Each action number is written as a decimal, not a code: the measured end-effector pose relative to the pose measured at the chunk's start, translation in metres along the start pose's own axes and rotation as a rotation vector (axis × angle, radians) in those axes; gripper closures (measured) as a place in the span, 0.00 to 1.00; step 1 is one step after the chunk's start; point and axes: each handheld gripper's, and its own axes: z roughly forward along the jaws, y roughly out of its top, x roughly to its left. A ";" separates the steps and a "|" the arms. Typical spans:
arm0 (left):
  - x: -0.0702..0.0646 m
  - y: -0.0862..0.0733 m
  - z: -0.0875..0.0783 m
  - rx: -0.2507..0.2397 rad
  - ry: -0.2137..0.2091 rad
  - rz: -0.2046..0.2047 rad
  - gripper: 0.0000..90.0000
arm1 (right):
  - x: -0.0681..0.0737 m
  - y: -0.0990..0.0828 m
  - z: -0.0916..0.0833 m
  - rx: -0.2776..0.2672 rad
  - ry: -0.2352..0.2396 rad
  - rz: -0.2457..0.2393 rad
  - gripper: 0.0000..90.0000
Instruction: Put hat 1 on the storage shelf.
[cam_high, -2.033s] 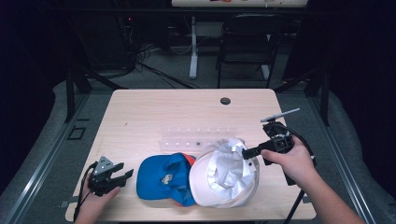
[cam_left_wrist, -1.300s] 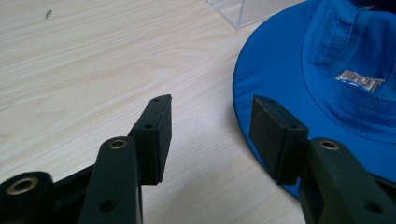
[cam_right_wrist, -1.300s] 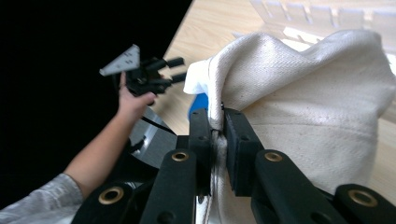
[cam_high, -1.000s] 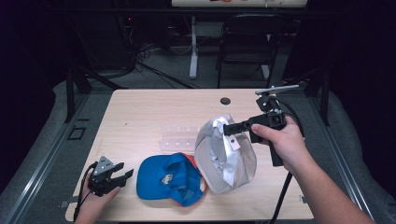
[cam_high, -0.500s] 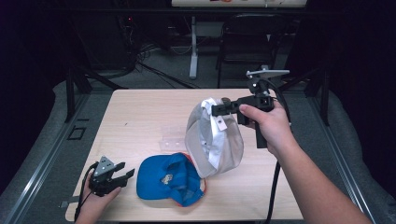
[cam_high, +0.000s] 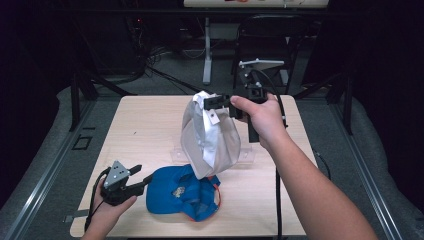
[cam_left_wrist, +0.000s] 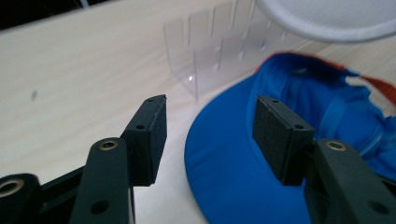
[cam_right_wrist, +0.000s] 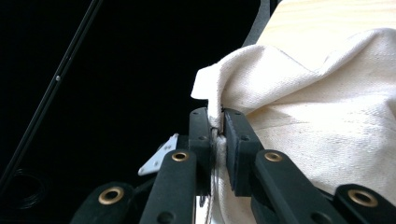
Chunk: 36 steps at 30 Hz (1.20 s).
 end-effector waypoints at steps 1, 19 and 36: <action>-0.003 0.006 0.000 -0.005 -0.003 0.014 0.50 | 0.002 0.003 0.002 -0.005 0.002 0.001 0.92; -0.080 0.070 0.055 -0.035 -0.080 0.248 0.50 | -0.001 0.030 0.026 -0.039 -0.013 0.036 0.92; -0.039 0.079 0.065 0.017 -0.137 0.214 0.96 | 0.003 0.033 0.033 -0.048 -0.015 0.036 0.92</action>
